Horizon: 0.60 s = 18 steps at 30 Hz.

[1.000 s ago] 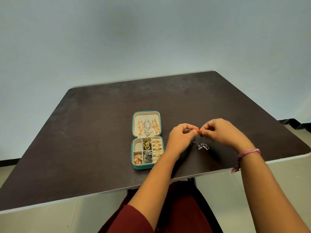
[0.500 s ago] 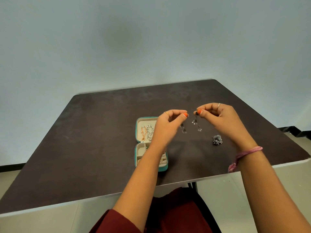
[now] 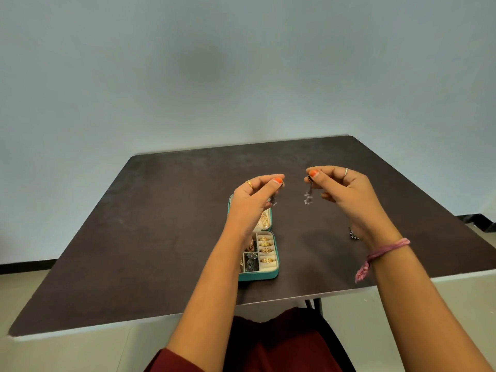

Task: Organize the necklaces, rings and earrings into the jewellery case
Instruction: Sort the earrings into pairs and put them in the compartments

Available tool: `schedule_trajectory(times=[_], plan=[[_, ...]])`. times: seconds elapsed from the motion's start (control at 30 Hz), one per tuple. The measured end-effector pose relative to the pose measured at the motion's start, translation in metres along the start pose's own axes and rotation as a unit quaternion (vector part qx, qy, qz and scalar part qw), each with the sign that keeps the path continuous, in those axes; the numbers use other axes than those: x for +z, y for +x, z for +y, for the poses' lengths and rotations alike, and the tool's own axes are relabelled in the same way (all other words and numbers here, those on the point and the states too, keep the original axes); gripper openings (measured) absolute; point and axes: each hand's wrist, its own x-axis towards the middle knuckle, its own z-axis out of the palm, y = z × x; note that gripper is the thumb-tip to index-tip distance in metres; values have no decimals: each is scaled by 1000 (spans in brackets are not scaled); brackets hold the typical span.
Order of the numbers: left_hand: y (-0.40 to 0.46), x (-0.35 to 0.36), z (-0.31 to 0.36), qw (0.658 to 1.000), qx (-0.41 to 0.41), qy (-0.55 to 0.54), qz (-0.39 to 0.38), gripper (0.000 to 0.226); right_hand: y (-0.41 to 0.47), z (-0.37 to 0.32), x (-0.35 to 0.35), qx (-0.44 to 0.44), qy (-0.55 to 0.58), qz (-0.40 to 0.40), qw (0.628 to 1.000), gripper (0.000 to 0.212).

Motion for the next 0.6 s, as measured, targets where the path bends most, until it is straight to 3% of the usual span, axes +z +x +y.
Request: schedule_trajectory(times=[0.43,0.6], plan=[[-5,-27,13,997,1,-79,-1,16,-6,-7,34,68,90,-20,993,16],[-4,-43,14,997,21,-72,31,17,-9,-12,48,104,119,-46,986,33]])
